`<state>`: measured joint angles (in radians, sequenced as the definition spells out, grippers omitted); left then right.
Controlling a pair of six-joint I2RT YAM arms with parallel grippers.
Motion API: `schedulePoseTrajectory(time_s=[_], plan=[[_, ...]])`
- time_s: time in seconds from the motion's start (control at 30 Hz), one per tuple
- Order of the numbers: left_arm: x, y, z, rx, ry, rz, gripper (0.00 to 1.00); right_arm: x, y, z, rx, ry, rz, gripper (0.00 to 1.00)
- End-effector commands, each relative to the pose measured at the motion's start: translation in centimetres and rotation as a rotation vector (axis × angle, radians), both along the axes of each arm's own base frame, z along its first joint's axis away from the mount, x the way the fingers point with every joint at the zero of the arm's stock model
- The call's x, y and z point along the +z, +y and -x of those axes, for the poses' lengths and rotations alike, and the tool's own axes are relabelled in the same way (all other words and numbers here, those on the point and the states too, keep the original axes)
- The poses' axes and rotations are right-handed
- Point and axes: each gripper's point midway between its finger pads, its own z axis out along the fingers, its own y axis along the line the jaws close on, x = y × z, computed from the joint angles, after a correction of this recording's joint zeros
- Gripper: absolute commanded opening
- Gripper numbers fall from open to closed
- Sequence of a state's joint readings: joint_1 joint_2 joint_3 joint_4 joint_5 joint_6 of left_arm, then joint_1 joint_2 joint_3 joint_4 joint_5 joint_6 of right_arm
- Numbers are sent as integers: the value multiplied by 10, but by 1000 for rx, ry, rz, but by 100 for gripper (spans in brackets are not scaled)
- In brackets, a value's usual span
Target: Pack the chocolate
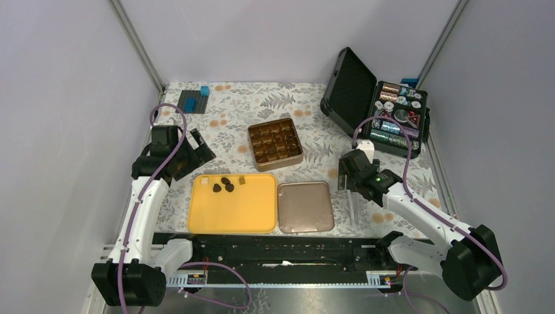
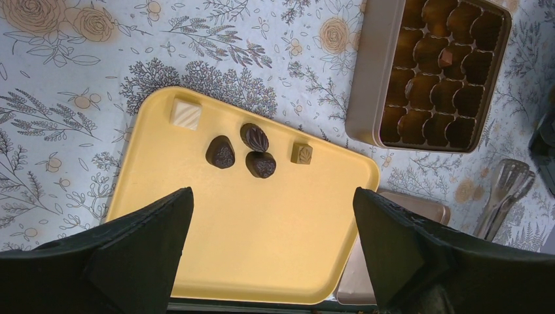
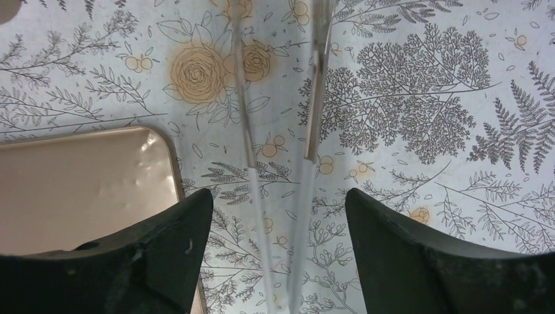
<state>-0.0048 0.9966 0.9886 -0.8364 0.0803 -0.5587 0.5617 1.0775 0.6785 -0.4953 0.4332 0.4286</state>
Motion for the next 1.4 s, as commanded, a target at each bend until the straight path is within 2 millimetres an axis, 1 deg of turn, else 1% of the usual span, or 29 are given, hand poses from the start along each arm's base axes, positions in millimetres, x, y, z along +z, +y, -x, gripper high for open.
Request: schedulePoseTrajectory(time_s=[0.0, 0.1, 0.17, 0.23, 0.27, 0.33, 0.47, 0.53, 0.7, 0.87, 0.93, 1.0, 1.1, 1.2, 1.27, 1.3, 1.37], plan=[[14, -2, -9, -8, -67, 10, 99, 21, 3, -14, -17, -88, -38, 82], [9, -2, -9, -8, -56, 13, 99, 34, 12, -20, 34, -100, -51, 84], [7, -5, -10, -13, -55, 26, 99, 37, 23, -22, 72, -85, -79, 84], [6, -6, -10, -13, -55, 38, 99, 35, 37, -20, 103, -62, -136, 83], [5, -7, -10, -12, -55, 41, 99, 31, 47, -17, 118, -46, -172, 82], [5, -6, -9, -10, -55, 41, 99, 21, 58, -11, 130, -25, -200, 78], [1, -7, -6, -11, -46, 42, 99, -9, 77, 7, 121, 55, -258, 68], [-1, -7, -6, -14, -43, 43, 99, -22, 83, 13, 119, 82, -263, 64], [0, -10, -7, -25, -39, 53, 99, -49, 76, 21, 70, 132, -223, 55], [-4, -12, -7, -35, -26, 59, 99, -70, 68, 26, 48, 179, -169, 48], [-6, -12, -6, -41, -19, 61, 99, -75, 71, 27, 62, 198, -167, 46], [-9, -14, -5, -48, -9, 66, 99, -76, 74, 27, 75, 202, -163, 41], [-12, -18, -5, -50, -2, 93, 99, -79, 72, 23, 66, 197, -138, 32], [-13, -22, -7, -57, -2, 117, 99, -78, 66, 17, 29, 188, -91, 14], [-12, -24, -8, -68, -4, 125, 99, -73, 62, 14, 12, 195, -57, 3], [-11, -25, -9, -75, -6, 130, 99, -70, 62, 13, 7, 193, -48, 0], [-7, -30, -10, -95, -15, 143, 99, -59, 62, 9, 4, 176, -46, 0]])
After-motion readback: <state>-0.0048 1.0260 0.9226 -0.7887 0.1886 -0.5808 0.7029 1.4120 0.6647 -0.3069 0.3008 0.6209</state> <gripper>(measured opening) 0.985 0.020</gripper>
